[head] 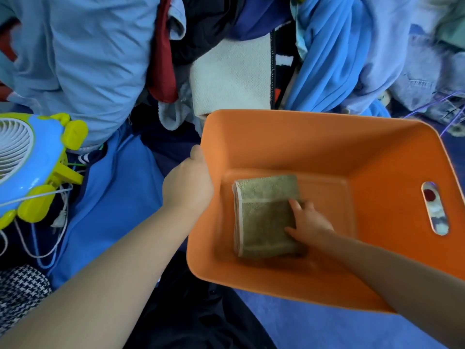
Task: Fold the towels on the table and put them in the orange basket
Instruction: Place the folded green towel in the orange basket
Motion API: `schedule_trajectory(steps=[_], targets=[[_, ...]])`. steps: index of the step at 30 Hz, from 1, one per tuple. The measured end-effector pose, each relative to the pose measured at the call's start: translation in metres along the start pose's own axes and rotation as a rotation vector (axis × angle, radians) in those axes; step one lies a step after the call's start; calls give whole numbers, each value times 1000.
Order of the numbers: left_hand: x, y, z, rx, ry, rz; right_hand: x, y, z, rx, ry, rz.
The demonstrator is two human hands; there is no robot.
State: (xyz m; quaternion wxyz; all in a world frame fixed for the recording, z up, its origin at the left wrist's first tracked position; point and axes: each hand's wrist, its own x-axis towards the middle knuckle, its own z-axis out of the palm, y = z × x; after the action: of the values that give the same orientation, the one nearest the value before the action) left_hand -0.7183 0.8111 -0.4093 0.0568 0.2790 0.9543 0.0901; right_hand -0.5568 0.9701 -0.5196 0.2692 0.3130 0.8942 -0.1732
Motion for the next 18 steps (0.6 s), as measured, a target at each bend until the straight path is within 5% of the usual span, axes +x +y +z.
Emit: schedule_trajectory(steps=[3, 18], targets=[[-1, -1, 0, 3, 1, 8, 6, -7, 0, 36, -127, 34], [0, -3, 3, -3, 12, 15, 39, -58, -9, 136, -216, 173]])
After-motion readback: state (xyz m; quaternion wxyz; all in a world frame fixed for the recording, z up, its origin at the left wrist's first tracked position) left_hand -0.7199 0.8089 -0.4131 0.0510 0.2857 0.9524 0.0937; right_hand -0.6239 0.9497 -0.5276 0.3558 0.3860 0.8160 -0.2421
